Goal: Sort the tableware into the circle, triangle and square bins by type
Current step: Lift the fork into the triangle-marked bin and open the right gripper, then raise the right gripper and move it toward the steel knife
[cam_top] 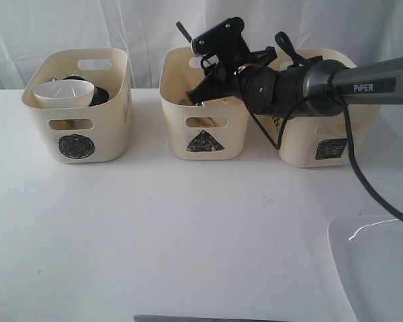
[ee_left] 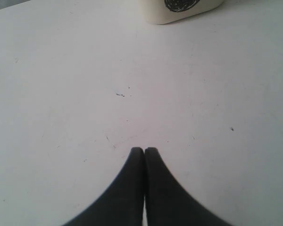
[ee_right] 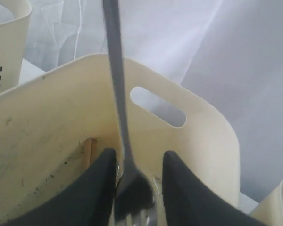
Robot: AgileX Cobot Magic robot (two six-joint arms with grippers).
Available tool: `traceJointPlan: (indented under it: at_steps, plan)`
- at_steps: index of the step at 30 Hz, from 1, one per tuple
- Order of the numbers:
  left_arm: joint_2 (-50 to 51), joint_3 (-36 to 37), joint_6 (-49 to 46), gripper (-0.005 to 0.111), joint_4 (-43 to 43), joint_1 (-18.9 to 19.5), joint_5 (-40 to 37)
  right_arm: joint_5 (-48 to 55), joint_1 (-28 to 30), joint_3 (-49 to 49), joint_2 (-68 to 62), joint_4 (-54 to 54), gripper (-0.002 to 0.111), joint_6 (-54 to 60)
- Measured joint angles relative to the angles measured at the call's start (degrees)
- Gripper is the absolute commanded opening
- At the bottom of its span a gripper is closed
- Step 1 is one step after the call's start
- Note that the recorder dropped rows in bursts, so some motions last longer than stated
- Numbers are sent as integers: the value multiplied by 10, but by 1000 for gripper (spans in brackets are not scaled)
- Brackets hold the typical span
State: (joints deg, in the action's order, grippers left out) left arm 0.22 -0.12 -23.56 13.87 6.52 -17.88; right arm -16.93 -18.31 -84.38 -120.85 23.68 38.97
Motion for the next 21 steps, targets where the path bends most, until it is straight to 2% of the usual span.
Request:
traceJointPlan:
  at_steps: [16, 18, 21]
  plan:
    - [0, 0, 0, 0, 0, 0, 0, 5, 0, -1, 3, 19, 34, -14]
    - [0, 0, 0, 0, 0, 0, 0, 37, 0, -1, 14, 19, 31, -14]
    - [0, 0, 0, 0, 0, 0, 0, 99, 0, -1, 46, 21, 20, -14]
